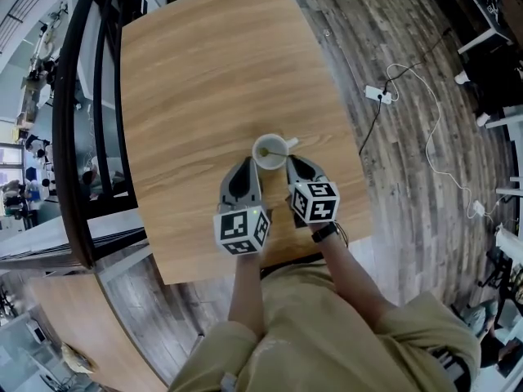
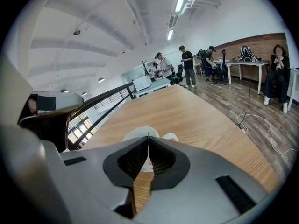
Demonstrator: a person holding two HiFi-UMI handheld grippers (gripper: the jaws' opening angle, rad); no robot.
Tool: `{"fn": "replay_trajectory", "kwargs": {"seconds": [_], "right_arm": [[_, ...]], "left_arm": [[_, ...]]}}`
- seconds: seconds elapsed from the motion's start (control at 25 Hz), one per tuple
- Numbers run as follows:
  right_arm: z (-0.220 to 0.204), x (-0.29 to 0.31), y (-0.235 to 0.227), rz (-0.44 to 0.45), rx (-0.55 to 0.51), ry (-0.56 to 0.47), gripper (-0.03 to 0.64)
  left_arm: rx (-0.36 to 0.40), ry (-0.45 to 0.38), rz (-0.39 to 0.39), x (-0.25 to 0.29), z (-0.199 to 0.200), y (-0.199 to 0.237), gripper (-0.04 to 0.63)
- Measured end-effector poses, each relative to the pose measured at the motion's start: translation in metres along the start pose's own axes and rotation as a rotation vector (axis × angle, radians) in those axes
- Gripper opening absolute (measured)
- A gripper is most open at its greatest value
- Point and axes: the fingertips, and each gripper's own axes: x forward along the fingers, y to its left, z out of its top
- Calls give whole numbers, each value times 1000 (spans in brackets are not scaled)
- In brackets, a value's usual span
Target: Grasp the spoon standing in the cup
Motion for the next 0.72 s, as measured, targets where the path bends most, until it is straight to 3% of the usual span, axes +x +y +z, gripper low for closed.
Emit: {"fn": "replay_trajectory", "kwargs": {"seconds": [0.48, 0.72], "right_arm": [[33, -32, 11, 4, -29, -85, 18], [69, -73, 23, 0, -123, -191, 18]], "left_arm": [[41, -63, -20, -22, 27, -15, 2], [74, -118, -25, -43, 49, -28, 2]]}}
